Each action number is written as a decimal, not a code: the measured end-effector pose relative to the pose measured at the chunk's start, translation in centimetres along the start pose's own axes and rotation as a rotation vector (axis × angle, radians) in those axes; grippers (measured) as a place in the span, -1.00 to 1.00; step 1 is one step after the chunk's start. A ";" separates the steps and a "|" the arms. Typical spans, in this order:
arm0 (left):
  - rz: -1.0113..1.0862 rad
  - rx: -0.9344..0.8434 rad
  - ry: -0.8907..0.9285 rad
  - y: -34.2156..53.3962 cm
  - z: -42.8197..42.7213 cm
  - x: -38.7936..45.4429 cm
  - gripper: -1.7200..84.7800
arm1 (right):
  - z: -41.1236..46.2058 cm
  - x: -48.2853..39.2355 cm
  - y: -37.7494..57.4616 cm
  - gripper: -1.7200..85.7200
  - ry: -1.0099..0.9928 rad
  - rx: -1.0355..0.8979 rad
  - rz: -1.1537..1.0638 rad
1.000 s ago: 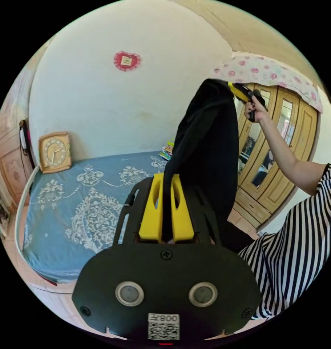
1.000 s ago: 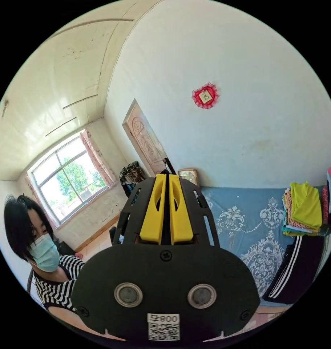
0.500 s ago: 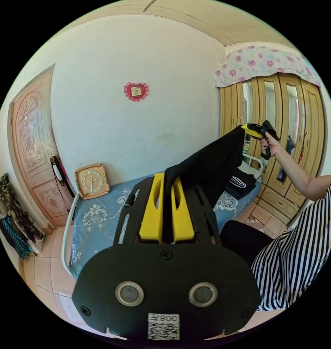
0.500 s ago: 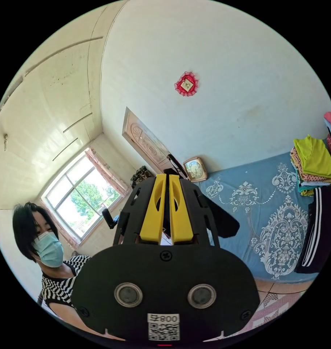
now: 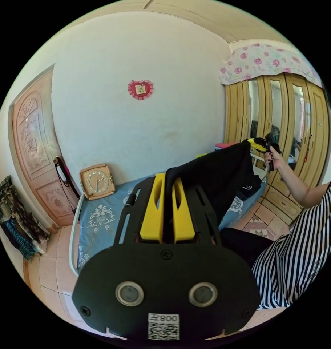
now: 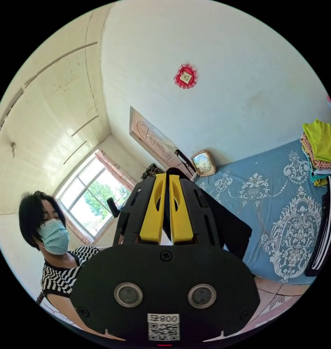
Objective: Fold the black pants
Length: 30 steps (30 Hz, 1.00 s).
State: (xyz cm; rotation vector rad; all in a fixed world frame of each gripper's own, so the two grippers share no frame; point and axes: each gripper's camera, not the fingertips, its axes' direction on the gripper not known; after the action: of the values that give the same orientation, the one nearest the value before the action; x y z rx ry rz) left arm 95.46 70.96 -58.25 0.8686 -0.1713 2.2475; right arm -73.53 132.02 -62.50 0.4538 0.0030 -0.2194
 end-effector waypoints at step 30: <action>0.088 -0.187 -0.203 -8.0 1.3 1.1 -0.96 | 24.2 42.3 15.8 -0.81 -0.094 -0.505 0.552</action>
State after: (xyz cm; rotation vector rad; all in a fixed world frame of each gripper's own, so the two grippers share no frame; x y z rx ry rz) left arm 100.88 77.06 -57.59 1.0021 -0.5140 2.1787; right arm -29.98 126.49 -36.04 -0.0692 -0.1547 0.3015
